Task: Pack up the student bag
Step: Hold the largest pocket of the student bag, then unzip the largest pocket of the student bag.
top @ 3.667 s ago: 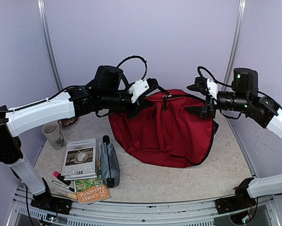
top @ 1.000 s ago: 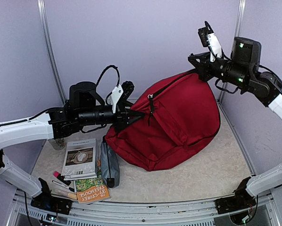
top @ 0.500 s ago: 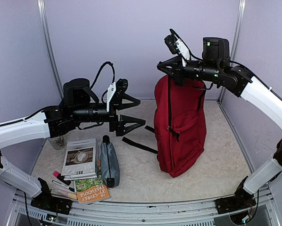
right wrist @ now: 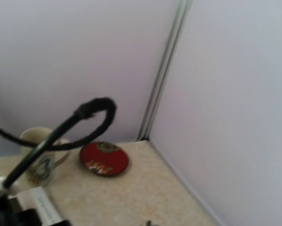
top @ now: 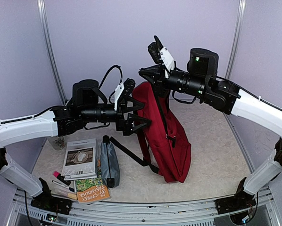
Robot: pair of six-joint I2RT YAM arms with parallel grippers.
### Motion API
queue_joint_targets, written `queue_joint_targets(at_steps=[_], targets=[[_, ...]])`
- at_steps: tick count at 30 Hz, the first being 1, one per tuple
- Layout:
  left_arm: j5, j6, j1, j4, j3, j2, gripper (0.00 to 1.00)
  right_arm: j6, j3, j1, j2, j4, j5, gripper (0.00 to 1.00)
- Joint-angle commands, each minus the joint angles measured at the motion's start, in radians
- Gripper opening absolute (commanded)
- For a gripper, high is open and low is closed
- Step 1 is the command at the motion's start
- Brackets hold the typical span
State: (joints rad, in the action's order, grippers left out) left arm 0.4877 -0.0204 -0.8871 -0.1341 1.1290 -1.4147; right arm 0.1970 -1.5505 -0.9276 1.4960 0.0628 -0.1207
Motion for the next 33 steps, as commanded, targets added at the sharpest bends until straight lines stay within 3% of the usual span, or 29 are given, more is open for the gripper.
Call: queue_joint_targets(at_steps=[1, 12, 14, 15, 18, 21, 26, 33], targets=[[-0.006, 0.027, 0.002, -0.045, 0.021, -0.003, 0.99, -0.012, 0.011, -0.014, 0.004, -0.212, 0.065, 0.0], [-0.196, 0.059, 0.003, -0.06, 0.01, -0.021, 0.99, -0.076, 0.053, -0.045, 0.069, -0.402, 0.117, 0.0], [-0.232, 0.05, 0.007, -0.053, 0.01, -0.02, 0.95, -0.076, 0.053, -0.047, 0.075, -0.414, 0.115, 0.0], [-0.24, 0.044, 0.009, -0.051, 0.009, -0.019, 0.87, -0.079, 0.052, -0.047, 0.076, -0.414, 0.117, 0.0], [-0.25, 0.029, 0.01, -0.057, 0.001, -0.011, 0.4, -0.076, 0.06, -0.048, 0.067, -0.409, 0.134, 0.0], [-0.226, 0.028, 0.012, -0.088, -0.022, 0.004, 0.0, -0.059, 0.08, -0.045, 0.053, -0.403, 0.17, 0.0], [-0.227, 0.004, 0.011, -0.086, -0.028, 0.019, 0.0, -0.072, 0.12, 0.011, 0.011, -0.373, 0.275, 0.0], [-0.223, -0.028, 0.013, -0.102, -0.046, 0.046, 0.0, -0.194, 0.305, 0.262, -0.168, -0.406, 0.312, 0.0]])
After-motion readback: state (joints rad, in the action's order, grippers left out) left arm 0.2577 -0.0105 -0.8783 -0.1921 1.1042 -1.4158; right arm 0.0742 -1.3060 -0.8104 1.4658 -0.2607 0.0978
